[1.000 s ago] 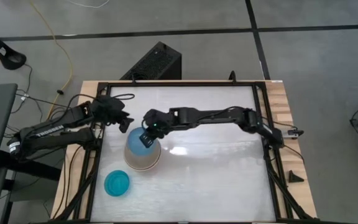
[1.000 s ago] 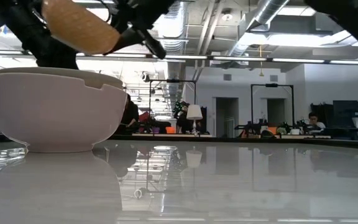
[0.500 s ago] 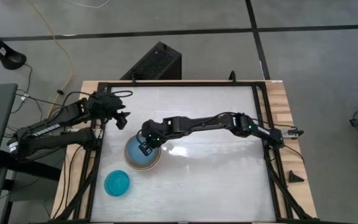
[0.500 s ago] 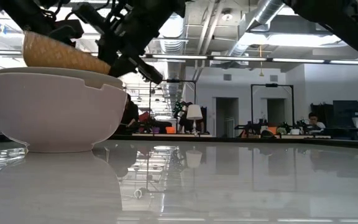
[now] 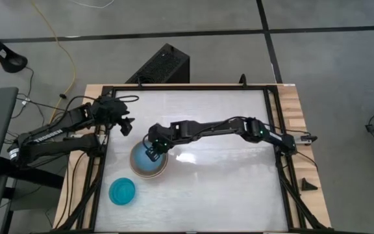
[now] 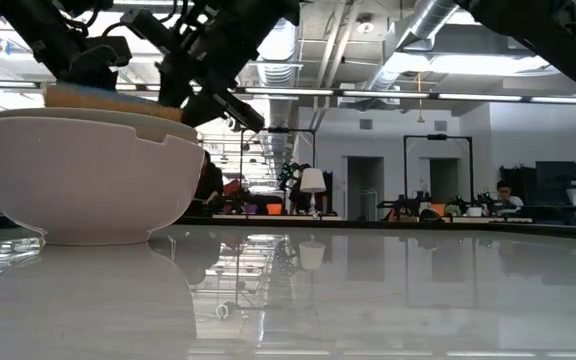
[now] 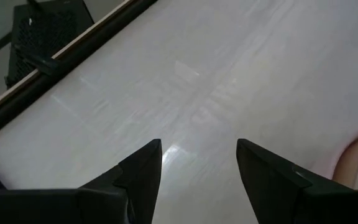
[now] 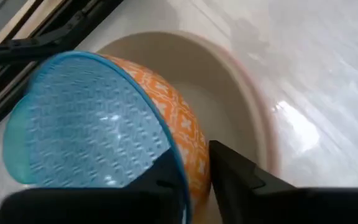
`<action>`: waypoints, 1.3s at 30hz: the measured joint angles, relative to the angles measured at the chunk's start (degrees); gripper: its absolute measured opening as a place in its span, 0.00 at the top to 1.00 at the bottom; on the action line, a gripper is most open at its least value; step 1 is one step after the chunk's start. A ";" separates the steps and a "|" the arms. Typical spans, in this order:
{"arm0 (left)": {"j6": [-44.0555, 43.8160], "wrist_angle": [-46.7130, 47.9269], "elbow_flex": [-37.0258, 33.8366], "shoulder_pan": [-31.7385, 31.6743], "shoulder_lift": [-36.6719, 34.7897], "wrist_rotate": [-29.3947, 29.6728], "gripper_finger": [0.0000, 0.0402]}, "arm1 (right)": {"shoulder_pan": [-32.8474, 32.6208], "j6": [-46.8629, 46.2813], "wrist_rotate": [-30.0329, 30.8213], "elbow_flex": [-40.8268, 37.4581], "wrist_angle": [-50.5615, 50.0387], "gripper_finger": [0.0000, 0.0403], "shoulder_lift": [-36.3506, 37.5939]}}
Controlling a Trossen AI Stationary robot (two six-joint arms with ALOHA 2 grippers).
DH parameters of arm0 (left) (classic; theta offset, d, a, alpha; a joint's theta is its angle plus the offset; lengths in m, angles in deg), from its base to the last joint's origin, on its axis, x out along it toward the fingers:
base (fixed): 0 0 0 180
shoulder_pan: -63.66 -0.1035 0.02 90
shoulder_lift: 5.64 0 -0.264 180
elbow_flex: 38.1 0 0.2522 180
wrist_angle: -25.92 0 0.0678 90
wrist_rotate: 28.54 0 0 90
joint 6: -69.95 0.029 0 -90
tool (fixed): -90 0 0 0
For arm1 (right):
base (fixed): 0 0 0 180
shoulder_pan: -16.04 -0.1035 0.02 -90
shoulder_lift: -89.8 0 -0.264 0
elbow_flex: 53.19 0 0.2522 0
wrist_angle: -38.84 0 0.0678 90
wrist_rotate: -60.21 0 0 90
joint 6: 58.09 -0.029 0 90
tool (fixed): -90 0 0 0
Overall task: Nest bowls inside each other
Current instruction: Stack the blue patterned bowl on top of the grey bowl, then stack the blue bowl on top of the blue patterned bowl
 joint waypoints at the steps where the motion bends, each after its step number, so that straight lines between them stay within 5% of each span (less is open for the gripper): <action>1: -0.15 0.00 0.01 0.00 0.00 0.05 0.51 | -0.11 0.03 -0.01 0.00 0.27 0.73 -0.01; 14: -2.01 0.50 0.02 0.00 0.00 0.38 0.51 | 0.00 0.21 -0.14 0.00 0.75 0.54 0.02; 34: -2.08 0.94 0.01 0.00 0.00 0.40 0.51 | 0.96 0.57 -1.82 0.00 1.53 0.52 0.21; 39: -2.08 0.94 0.02 0.00 0.00 0.34 0.51 | 2.12 1.93 -6.84 1.96 0.51 0.52 0.23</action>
